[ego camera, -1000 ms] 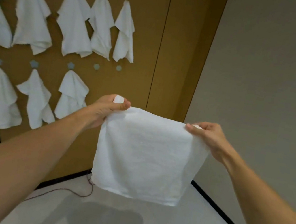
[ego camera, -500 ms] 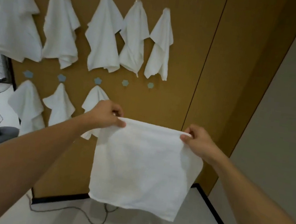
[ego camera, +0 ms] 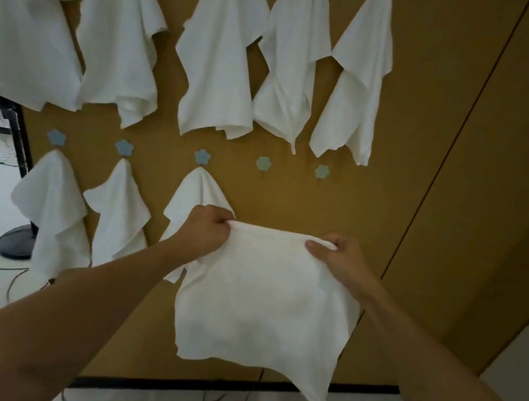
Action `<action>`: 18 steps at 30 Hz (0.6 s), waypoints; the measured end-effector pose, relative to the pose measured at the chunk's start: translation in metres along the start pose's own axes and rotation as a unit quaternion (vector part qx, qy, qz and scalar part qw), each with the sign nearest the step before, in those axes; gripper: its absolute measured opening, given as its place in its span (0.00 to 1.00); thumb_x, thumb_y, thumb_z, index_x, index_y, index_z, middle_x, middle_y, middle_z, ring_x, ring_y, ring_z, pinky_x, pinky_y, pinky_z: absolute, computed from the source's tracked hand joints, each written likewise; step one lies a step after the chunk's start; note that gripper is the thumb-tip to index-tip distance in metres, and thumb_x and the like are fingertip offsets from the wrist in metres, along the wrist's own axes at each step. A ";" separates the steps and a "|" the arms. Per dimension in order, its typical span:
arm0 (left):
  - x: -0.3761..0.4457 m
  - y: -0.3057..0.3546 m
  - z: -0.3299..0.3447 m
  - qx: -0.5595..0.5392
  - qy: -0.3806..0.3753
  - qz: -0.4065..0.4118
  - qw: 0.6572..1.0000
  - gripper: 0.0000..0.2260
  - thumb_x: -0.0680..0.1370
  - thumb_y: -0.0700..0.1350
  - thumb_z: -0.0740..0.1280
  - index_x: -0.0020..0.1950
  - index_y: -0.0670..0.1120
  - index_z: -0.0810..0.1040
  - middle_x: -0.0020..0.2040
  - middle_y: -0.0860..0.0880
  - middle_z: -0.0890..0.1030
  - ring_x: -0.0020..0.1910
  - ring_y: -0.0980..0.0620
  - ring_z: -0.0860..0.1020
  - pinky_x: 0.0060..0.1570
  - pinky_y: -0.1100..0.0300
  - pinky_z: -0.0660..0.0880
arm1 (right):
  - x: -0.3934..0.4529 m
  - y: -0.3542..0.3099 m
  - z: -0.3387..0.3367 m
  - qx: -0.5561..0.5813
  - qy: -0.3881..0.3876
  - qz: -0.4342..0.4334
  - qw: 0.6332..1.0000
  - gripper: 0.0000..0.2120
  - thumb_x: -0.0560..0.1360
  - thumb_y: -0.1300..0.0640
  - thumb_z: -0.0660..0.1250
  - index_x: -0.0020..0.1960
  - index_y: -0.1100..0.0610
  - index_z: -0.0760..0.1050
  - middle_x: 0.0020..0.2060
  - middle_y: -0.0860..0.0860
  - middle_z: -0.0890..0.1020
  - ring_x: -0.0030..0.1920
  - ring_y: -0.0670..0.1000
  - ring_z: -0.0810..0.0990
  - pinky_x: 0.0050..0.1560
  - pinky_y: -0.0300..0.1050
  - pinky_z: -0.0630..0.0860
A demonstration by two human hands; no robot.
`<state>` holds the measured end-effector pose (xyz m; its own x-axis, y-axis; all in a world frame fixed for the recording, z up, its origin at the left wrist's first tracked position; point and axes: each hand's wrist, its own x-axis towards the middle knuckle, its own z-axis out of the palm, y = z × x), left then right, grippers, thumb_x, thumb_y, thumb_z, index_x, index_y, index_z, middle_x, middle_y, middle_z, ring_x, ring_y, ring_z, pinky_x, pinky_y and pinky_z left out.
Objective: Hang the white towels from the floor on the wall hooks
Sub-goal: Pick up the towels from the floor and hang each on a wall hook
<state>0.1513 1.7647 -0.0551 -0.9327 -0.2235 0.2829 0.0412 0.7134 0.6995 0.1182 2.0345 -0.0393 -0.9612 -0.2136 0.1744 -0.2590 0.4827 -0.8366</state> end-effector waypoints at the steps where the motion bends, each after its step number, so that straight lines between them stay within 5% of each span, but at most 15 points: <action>1: 0.014 -0.006 0.002 -0.035 0.005 -0.021 0.999 0.17 0.77 0.37 0.58 0.61 0.43 0.82 0.61 0.47 0.81 0.62 0.47 0.76 0.56 0.67 0.66 | 0.020 0.001 0.009 -0.003 0.003 -0.005 1.000 0.08 0.75 0.52 0.72 0.43 0.57 0.82 0.42 0.55 0.85 0.44 0.55 0.84 0.46 0.51 0.80; 3: 0.041 -0.021 0.005 -0.109 0.016 -0.043 0.993 0.16 0.78 0.37 0.59 0.57 0.46 0.84 0.56 0.50 0.81 0.59 0.46 0.76 0.56 0.66 0.66 | 0.054 0.004 0.025 0.009 0.001 -0.014 1.000 0.09 0.77 0.54 0.69 0.40 0.56 0.80 0.37 0.52 0.83 0.40 0.53 0.81 0.41 0.46 0.76; 6: 0.085 -0.038 0.000 -0.161 -0.005 -0.046 0.986 0.10 0.77 0.47 0.66 0.37 0.53 0.83 0.42 0.57 0.82 0.47 0.50 0.78 0.47 0.66 0.72 | 0.104 0.006 0.048 0.032 0.014 -0.012 0.999 0.11 0.78 0.54 0.67 0.39 0.58 0.78 0.34 0.48 0.79 0.35 0.47 0.77 0.37 0.42 0.71; 7: 0.099 -0.043 -0.001 -0.150 -0.024 -0.046 0.987 0.09 0.76 0.54 0.69 0.42 0.52 0.84 0.45 0.56 0.82 0.48 0.52 0.79 0.50 0.63 0.74 | 0.119 0.007 0.054 0.039 0.016 -0.007 0.999 0.11 0.78 0.53 0.67 0.39 0.57 0.79 0.33 0.47 0.80 0.34 0.45 0.78 0.37 0.41 0.72; 9: 0.125 -0.052 0.000 -0.081 -0.034 -0.049 0.995 0.21 0.71 0.64 0.71 0.53 0.49 0.84 0.51 0.55 0.81 0.52 0.54 0.78 0.55 0.59 0.73 | 0.148 0.011 0.066 0.033 0.024 -0.010 0.999 0.13 0.77 0.53 0.68 0.36 0.57 0.78 0.31 0.47 0.79 0.32 0.45 0.77 0.37 0.41 0.72; 14: 0.189 -0.065 0.016 -0.001 0.085 -0.010 0.996 0.14 0.73 0.60 0.71 0.36 0.51 0.77 0.35 0.55 0.77 0.42 0.51 0.79 0.40 0.59 0.70 | 0.225 0.017 0.083 -0.067 0.082 -0.088 0.990 0.17 0.74 0.49 0.72 0.30 0.53 0.73 0.26 0.45 0.75 0.29 0.43 0.73 0.32 0.36 0.67; 18: 0.242 -0.066 0.037 0.052 0.148 0.025 0.987 0.10 0.76 0.56 0.69 0.40 0.52 0.77 0.35 0.55 0.78 0.41 0.51 0.79 0.40 0.59 0.69 | 0.286 0.022 0.094 -0.094 0.138 -0.131 0.977 0.12 0.74 0.47 0.73 0.35 0.52 0.79 0.32 0.44 0.79 0.33 0.42 0.75 0.36 0.29 0.66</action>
<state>-0.0899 1.6881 -0.0568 -0.7845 -0.3592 0.5054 0.0332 0.7896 0.6127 -0.1540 1.9046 -0.0566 -0.8414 -0.1259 0.5256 -0.4878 0.5957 -0.6381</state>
